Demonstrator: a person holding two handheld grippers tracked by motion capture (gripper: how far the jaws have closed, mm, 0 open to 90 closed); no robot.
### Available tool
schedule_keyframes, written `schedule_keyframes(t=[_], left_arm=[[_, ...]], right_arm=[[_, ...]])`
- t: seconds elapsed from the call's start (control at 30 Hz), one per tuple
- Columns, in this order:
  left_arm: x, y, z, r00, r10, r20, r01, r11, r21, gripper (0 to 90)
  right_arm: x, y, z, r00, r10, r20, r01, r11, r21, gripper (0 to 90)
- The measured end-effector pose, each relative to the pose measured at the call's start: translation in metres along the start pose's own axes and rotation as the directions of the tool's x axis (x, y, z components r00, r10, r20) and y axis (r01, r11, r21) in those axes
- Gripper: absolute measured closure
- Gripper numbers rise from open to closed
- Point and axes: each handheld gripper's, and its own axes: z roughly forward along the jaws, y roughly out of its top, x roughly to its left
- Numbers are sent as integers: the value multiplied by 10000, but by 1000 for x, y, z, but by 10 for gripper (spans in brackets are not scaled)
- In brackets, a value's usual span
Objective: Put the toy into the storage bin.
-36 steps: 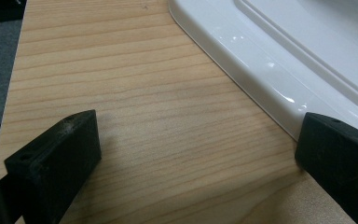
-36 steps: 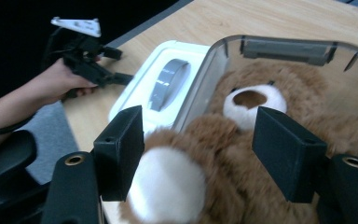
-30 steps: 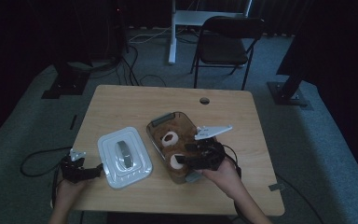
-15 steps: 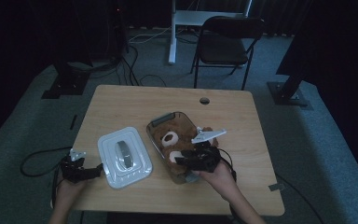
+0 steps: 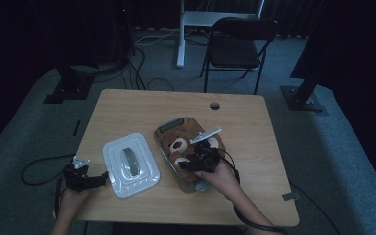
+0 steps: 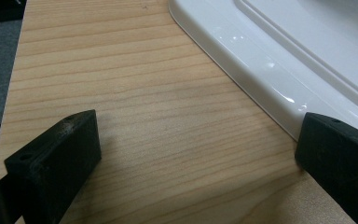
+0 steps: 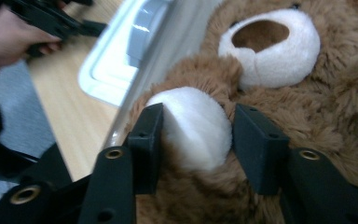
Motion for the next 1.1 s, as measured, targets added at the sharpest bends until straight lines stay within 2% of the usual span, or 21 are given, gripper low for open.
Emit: schedule_keyframes(t=[0.2,0.37,0.43,0.53,0.6,0.73,0.8,0.97,1.03,1.1], left_arm=[[0,0,0,10000,-2,-2,2,10000,-3,5],[0,0,0,10000,-31,0,31,10000,-4,5],[0,0,0,10000,-28,1,28,10000,-4,5],[0,0,0,10000,-34,1,34,10000,1,5],[0,0,0,10000,-29,5,29,10000,3,5],[0,0,0,10000,-9,7,9,10000,28,5],[0,0,0,10000,-18,4,18,10000,14,5],[0,0,0,10000,-29,3,29,10000,14,5],[0,0,0,10000,-25,7,25,10000,13,5],[0,0,0,10000,-28,5,28,10000,8,5]], right_arm=[[6,6,14,9970,-557,534,492,9919,1170,557],[16,6,22,9833,-1484,1053,1279,9753,1799,570],[17,5,23,9806,-1626,1097,1401,9721,1882,570],[17,4,20,9835,-1527,971,1359,9775,1611,524],[16,4,17,9899,-1239,694,1140,9847,1321,487],[15,5,8,9923,-1108,560,1055,9903,908,420],[16,8,-1,9937,-1048,403,1020,9925,669,399],[18,16,-40,9955,-879,346,894,9949,-466,371],[15,17,-58,9940,-874,652,930,9917,-887,374],[9,17,-72,9942,-685,825,774,9909,-1098,376]])
